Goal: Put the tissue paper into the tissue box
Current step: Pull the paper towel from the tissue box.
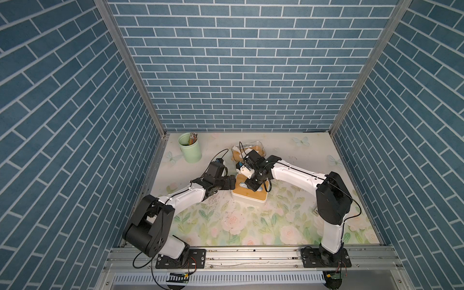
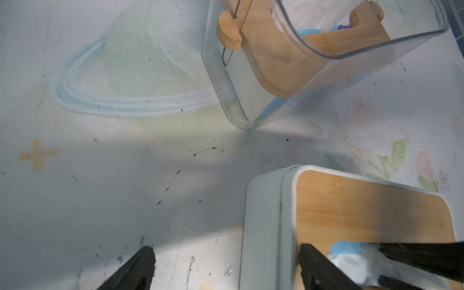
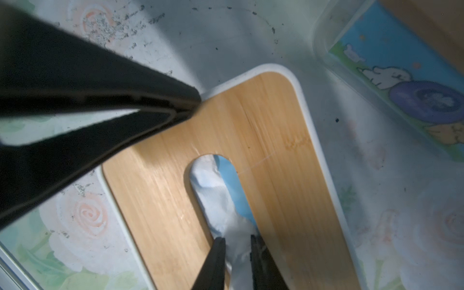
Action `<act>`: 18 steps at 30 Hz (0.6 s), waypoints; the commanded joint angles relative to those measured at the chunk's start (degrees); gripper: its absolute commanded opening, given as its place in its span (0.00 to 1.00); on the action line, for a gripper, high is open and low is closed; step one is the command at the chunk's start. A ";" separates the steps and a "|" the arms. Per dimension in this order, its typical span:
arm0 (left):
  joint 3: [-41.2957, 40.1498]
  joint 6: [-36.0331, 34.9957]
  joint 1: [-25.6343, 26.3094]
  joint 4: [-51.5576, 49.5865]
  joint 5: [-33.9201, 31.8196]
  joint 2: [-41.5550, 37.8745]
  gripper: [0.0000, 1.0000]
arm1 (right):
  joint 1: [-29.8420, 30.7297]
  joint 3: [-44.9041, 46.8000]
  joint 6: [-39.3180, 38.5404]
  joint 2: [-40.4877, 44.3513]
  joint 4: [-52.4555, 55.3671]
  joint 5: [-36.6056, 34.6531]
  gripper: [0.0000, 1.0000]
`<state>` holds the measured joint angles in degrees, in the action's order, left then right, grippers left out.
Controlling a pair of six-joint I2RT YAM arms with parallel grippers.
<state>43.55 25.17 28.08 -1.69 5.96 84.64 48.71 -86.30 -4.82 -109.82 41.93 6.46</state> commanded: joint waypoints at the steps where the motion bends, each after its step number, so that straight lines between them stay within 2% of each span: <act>1: -0.83 0.67 -0.31 0.81 2.02 -1.13 0.94 | 0.42 0.77 -1.23 -1.80 1.77 1.93 0.18; 5: -1.10 0.72 -0.31 1.25 2.66 -0.65 0.94 | 0.17 1.31 -1.51 -1.47 0.54 2.71 0.10; 9: -1.45 0.69 -0.34 1.43 2.51 -0.36 0.94 | -1.08 3.18 -1.50 0.22 -3.45 7.31 0.00; 18: -1.71 0.67 -0.37 1.52 1.98 -0.27 0.94 | -5.68 10.23 0.51 5.26 -14.15 24.50 0.00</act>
<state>42.54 25.96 28.08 -0.51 8.01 84.64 43.46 -77.71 -5.28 -106.80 31.77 21.28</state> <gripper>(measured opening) 0.937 0.036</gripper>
